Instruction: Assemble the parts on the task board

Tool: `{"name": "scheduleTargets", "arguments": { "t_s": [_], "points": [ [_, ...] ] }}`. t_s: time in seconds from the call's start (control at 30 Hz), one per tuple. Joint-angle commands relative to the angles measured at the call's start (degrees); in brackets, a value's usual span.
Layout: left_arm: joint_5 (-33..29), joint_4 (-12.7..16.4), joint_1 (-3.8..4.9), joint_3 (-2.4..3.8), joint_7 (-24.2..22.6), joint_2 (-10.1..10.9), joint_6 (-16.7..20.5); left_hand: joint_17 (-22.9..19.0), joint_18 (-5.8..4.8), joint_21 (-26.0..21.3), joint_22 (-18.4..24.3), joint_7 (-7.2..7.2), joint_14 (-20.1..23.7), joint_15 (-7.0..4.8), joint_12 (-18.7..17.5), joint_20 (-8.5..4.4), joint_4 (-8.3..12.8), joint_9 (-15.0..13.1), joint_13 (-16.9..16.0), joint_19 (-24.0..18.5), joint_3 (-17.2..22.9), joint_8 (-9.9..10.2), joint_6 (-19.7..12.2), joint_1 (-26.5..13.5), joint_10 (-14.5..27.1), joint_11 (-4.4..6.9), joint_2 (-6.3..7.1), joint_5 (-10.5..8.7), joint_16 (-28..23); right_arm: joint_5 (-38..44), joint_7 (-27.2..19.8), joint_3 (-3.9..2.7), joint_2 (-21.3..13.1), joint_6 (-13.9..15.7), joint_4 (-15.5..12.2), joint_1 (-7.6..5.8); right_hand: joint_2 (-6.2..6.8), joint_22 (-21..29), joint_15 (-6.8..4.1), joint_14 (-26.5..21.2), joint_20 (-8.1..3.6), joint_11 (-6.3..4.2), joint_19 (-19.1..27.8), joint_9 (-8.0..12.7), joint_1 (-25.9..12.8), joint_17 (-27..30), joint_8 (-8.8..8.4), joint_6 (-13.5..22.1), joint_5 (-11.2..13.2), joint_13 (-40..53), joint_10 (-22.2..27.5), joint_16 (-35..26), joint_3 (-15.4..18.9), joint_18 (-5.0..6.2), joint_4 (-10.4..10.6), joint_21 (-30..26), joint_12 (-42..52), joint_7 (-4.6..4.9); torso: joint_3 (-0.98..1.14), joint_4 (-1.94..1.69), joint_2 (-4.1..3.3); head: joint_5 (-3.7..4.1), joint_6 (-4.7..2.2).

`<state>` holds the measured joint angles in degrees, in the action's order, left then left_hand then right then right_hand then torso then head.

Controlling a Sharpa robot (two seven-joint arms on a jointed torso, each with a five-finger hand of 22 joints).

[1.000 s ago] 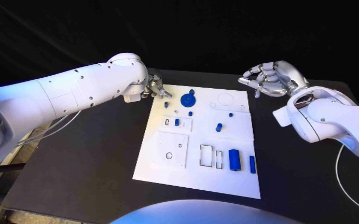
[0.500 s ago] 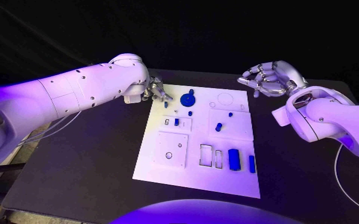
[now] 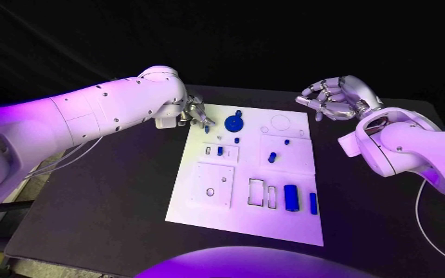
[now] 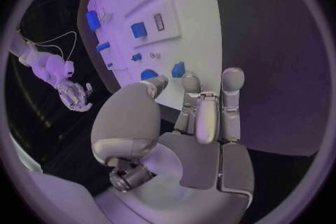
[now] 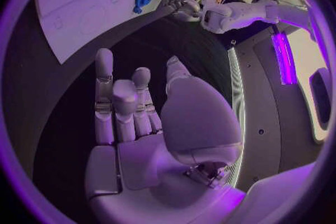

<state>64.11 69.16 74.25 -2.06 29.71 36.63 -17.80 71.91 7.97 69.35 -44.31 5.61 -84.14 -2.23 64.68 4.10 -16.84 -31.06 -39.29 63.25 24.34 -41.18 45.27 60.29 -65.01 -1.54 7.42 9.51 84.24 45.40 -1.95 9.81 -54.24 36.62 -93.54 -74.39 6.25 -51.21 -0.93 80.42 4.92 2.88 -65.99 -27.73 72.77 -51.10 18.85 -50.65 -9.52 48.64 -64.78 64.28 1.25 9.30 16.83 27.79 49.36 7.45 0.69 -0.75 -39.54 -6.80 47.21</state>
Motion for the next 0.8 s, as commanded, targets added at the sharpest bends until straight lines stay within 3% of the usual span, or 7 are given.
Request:
{"name": "scheduleTargets", "arguments": {
  "t_s": [0.03,0.67,0.8],
  "points": [
    [-0.9,0.1,0.05,0.00,-0.4,-0.1,-1.4,0.0,0.72,-0.2,0.0,-0.03,-0.6,0.10,-0.2,-0.01,0.4,0.2,0.3,-0.4,0.1,0.0,0.3,1.5,0.4,0.21,-0.35,0.30,-0.2,0.4,-0.3,0.00,0.1,-0.3,0.0,0.05,-0.77,0.1,-0.17,-0.4,0.32,-0.01,0.1,-0.1,0.1,0.1,0.31,0.4,0.1,-0.1,0.3,-0.3,0.3,1.13,0.0,-0.3,-0.2,0.02,0.02,0.04,-0.04,-0.10,-0.07],
    [-1.3,-0.2,0.04,-0.19,-0.4,-0.5,-1.2,-0.1,0.69,-0.2,-0.2,-0.12,-0.6,0.03,-0.1,-0.07,0.6,0.6,0.6,-0.3,0.6,0.0,0.4,5.5,0.5,0.30,-0.98,0.28,-0.2,0.4,-0.3,0.00,0.0,-0.3,0.0,0.07,-0.93,0.2,-0.17,-0.4,0.33,-0.02,0.1,-0.1,0.2,0.1,0.40,0.5,0.1,-0.2,0.3,-0.5,0.2,1.14,0.0,-0.4,-0.3,0.02,0.01,0.06,-0.06,-0.01,0.14],
    [-1.7,-0.2,0.03,-0.24,-0.4,-0.5,-0.9,0.1,0.67,0.0,-0.4,-0.40,-0.7,-0.21,0.0,-0.19,1.5,0.7,0.6,-0.2,1.9,-0.2,0.5,9.3,0.4,0.57,-1.73,0.13,-0.1,0.4,-0.3,0.00,0.0,-0.3,0.0,0.07,-0.93,0.2,-0.17,-0.4,0.33,-0.02,0.1,-0.1,0.2,0.1,0.40,0.5,0.1,-0.2,0.3,-0.5,0.2,1.14,0.0,-0.4,-0.3,0.02,0.00,-0.01,-0.03,0.12,0.26]
  ]
}}
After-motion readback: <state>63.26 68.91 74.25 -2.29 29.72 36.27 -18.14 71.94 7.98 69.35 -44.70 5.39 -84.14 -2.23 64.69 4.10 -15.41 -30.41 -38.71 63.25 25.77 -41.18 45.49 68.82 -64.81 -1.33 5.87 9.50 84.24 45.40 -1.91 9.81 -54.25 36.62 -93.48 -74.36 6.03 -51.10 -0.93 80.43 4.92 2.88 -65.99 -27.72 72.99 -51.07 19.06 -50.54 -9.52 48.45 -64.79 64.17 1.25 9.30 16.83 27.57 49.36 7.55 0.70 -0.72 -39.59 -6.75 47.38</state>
